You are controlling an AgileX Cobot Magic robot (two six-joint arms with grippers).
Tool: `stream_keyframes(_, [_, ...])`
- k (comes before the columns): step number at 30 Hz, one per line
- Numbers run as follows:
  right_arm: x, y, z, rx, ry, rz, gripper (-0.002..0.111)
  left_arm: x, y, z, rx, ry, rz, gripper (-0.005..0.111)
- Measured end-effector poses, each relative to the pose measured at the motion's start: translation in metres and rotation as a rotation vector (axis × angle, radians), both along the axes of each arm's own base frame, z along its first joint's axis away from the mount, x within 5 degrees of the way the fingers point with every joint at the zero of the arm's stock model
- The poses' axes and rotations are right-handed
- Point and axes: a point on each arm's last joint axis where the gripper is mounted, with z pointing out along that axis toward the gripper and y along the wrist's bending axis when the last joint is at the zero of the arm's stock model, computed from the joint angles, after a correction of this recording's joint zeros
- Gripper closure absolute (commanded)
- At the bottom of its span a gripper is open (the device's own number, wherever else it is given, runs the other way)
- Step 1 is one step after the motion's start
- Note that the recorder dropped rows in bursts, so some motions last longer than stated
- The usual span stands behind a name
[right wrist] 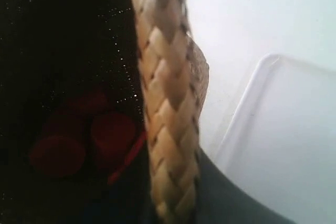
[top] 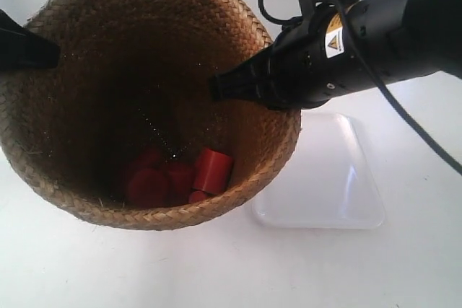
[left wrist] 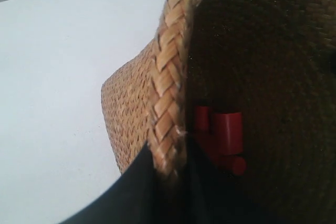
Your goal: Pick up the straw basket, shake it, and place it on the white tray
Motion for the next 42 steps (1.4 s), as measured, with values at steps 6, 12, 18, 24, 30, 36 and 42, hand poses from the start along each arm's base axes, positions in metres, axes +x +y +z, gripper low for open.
stream_keyframes(6, [0.006, 0.004, -0.01, -0.017, 0.025, 0.001, 0.108, 0.006, 0.0, -0.011, 0.006, 0.044, 0.002, 0.107])
stream_keyframes(12, [0.01, 0.007, -0.023, -0.038, 0.093, -0.01, 0.108, 0.013, 0.0, -0.03, 0.014, 0.121, 0.002, 0.107])
stream_keyframes(18, [0.008, 0.007, -0.024, -0.041, 0.117, -0.016, 0.108, 0.013, 0.0, -0.031, 0.015, 0.13, -0.003, 0.107])
stream_keyframes(24, [0.009, 0.007, -0.023, -0.039, 0.117, -0.016, 0.108, 0.013, 0.0, -0.03, 0.012, 0.122, 0.002, 0.107])
stream_keyframes(30, [-0.013, 0.0, 0.036, 0.032, 0.01, 0.018, 0.108, -0.01, -0.008, 0.023, -0.04, 0.008, -0.119, 0.107])
stream_keyframes(36, [-0.007, 0.002, 0.019, 0.006, 0.046, 0.023, 0.108, -0.004, 0.002, 0.008, 0.023, 0.087, -0.03, 0.107])
stream_keyframes(42, [-0.006, 0.005, 0.003, 0.002, 0.141, 0.025, 0.108, 0.008, 0.001, -0.012, 0.031, 0.197, -0.059, 0.107])
